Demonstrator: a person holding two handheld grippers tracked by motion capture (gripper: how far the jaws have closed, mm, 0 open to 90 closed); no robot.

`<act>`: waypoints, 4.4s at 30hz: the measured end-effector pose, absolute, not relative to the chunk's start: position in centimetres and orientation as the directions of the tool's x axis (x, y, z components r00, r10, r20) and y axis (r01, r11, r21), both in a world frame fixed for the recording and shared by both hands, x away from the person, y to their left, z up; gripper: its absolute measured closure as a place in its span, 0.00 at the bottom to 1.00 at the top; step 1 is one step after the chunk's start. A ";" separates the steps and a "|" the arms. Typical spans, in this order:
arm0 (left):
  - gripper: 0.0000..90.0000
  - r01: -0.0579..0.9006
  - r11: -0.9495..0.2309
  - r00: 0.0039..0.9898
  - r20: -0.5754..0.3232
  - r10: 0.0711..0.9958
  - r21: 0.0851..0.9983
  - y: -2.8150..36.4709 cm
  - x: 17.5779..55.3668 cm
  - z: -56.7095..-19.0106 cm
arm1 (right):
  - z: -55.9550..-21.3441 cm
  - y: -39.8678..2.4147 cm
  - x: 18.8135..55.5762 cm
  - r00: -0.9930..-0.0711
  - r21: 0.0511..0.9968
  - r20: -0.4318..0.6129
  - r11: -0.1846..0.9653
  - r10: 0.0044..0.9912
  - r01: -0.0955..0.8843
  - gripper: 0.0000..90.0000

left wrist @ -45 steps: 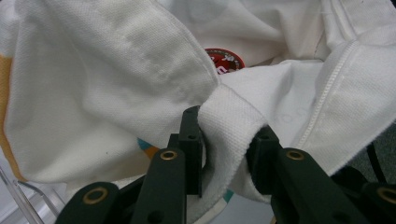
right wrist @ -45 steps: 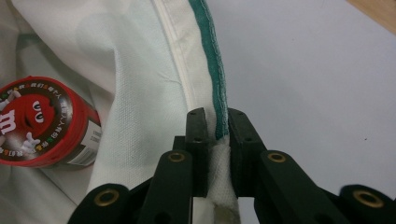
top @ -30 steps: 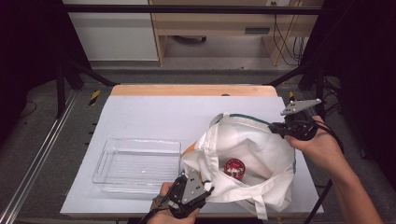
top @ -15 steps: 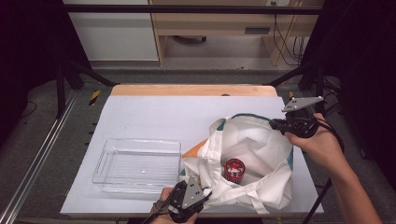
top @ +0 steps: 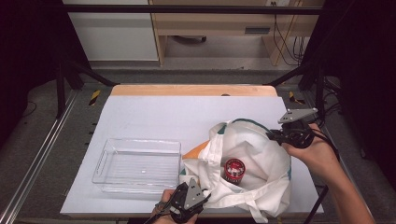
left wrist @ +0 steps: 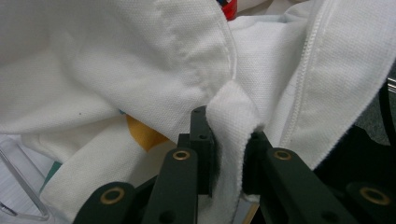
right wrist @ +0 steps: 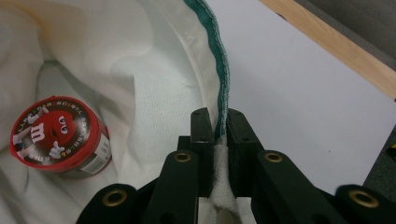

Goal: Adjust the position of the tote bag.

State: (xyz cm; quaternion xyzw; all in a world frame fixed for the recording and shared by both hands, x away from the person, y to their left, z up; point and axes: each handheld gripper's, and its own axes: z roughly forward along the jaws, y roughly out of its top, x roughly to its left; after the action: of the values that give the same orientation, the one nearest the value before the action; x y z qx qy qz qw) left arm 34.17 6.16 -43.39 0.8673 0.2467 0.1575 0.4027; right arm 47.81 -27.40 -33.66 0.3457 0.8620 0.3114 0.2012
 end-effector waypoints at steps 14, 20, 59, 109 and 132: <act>0.70 0.224 -0.517 0.848 0.097 0.522 0.826 5.7 33.5 -39.9 | -34.1 -27.3 47.0 -0.685 0.698 -0.104 0.544 0.721 0.466 0.93; 0.67 0.157 -0.550 0.881 0.135 0.453 0.820 4.3 34.1 -38.8 | -34.1 -27.4 46.8 -0.689 0.700 -0.098 0.542 0.718 0.465 0.93; 0.62 -0.010 -0.746 0.979 0.157 0.127 0.666 0.1 38.6 -41.7 | -33.6 -27.5 47.4 -0.685 0.706 -0.085 0.530 0.723 0.471 0.93; 0.98 0.057 -0.681 0.947 0.177 0.269 0.730 1.4 36.1 -43.7 | -38.1 -28.5 50.8 -0.598 0.662 -0.133 0.520 0.791 0.540 0.94; 0.98 0.075 -0.667 0.941 0.168 0.293 0.741 1.4 36.3 -43.7 | -35.7 -26.7 47.8 -0.634 0.733 -0.132 0.506 0.762 0.455 0.67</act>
State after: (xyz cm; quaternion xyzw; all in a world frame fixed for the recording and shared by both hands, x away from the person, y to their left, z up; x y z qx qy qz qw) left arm 36.33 1.43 -43.72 0.9025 0.1018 0.1379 0.3951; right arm 47.80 -26.71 -35.70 0.3634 0.8376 0.3394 0.2262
